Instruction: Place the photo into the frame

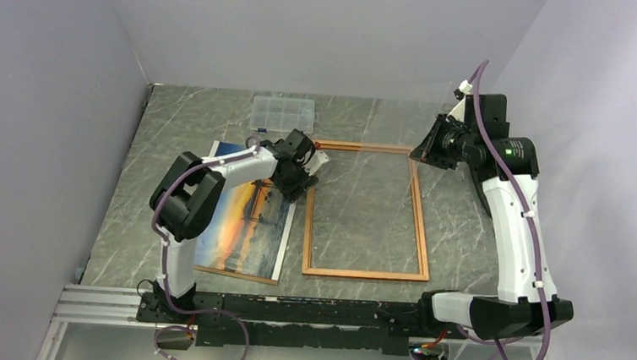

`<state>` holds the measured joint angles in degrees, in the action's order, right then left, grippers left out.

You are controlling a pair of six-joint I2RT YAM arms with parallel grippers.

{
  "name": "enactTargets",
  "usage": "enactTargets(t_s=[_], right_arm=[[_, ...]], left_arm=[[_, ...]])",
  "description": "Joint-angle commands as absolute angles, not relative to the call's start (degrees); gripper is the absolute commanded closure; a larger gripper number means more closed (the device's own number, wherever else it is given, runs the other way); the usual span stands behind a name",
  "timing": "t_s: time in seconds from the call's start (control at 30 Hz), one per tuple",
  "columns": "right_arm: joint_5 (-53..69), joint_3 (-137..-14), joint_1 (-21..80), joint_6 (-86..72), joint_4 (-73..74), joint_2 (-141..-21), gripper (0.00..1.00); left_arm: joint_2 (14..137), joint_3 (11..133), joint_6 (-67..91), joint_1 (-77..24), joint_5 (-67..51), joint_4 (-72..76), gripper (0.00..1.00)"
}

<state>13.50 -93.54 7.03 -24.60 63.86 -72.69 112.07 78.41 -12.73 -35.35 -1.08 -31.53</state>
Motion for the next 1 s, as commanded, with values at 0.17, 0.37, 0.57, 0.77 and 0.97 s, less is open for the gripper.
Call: enactTargets(t_s=[0.17, 0.37, 0.57, 0.77, 0.97], right_arm=[[14.34, -92.22, 6.79, -25.29, 61.65, -73.61, 1.0], [15.08, -91.13, 6.77, -25.85, 60.75, -72.81, 1.0], [16.54, -87.79, 6.77, -26.39, 58.61, -71.61, 1.0], [18.12, -86.22, 6.9, -26.5, 57.41, -71.89, 1.0], [17.25, -86.18, 6.86, -26.44, 57.64, -71.6, 1.0]], left_arm=[[111.62, 72.73, -14.26, -38.67, 6.76, -25.72, 0.33], [111.84, 66.97, -18.74, -38.37, 14.65, -24.58, 0.35], [108.52, 60.08, -21.0, -33.57, 15.74, -23.9, 0.36], [104.87, 58.93, -21.71, -29.98, 14.55, -24.69, 0.37], [101.61, 73.35, -13.97, -30.24, 7.17, -37.12, 0.33]])
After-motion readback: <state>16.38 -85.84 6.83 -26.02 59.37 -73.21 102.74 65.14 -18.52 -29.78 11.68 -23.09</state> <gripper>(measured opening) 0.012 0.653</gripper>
